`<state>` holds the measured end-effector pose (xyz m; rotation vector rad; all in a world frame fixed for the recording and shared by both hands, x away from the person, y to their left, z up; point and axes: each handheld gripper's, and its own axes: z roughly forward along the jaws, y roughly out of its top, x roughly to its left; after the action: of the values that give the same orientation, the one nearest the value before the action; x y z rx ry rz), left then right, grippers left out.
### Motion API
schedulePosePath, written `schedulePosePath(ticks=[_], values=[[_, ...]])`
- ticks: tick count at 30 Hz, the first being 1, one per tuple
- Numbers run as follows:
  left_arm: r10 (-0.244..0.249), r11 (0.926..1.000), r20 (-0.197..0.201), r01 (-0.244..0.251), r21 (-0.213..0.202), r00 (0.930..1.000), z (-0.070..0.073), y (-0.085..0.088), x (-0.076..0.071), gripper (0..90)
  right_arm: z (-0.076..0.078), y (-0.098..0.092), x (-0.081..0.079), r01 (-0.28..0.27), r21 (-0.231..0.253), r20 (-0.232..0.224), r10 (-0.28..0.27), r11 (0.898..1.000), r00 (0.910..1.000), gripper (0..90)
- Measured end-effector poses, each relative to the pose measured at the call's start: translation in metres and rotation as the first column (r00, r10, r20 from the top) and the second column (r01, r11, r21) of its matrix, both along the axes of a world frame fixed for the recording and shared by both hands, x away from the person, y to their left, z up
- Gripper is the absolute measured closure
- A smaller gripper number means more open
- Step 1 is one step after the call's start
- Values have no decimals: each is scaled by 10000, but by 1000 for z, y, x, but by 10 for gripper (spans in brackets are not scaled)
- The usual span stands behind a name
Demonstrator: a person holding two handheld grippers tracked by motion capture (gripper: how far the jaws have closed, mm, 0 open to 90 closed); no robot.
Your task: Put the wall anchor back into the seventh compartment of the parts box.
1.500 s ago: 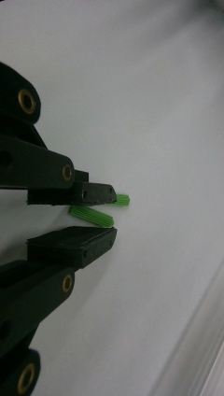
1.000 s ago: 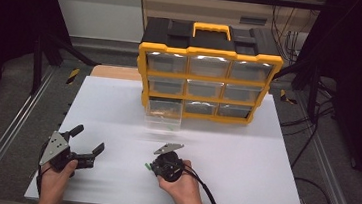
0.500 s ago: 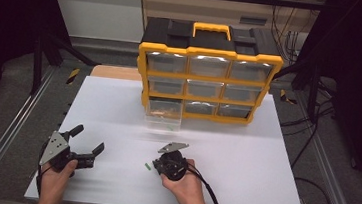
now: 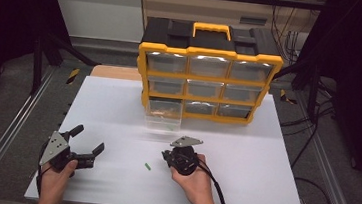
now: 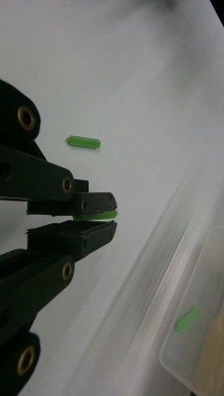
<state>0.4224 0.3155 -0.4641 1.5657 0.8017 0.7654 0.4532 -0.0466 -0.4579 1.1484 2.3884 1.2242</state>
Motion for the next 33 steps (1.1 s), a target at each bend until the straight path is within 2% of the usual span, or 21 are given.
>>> schedulePosePath(ticks=[15,25,33], values=[[-12,10000,-13,12,3,10000,0,0,0,13,17,-14,5,283,252,412,-294,9993,9987,846],[-24,10000,-24,24,-8,10000,-1,0,1,13,34,-20,13,485,457,747,-518,9978,9959,845],[-8,10000,-18,8,-22,10000,-1,0,1,13,52,-21,20,520,640,1190,-593,9966,9911,845]])
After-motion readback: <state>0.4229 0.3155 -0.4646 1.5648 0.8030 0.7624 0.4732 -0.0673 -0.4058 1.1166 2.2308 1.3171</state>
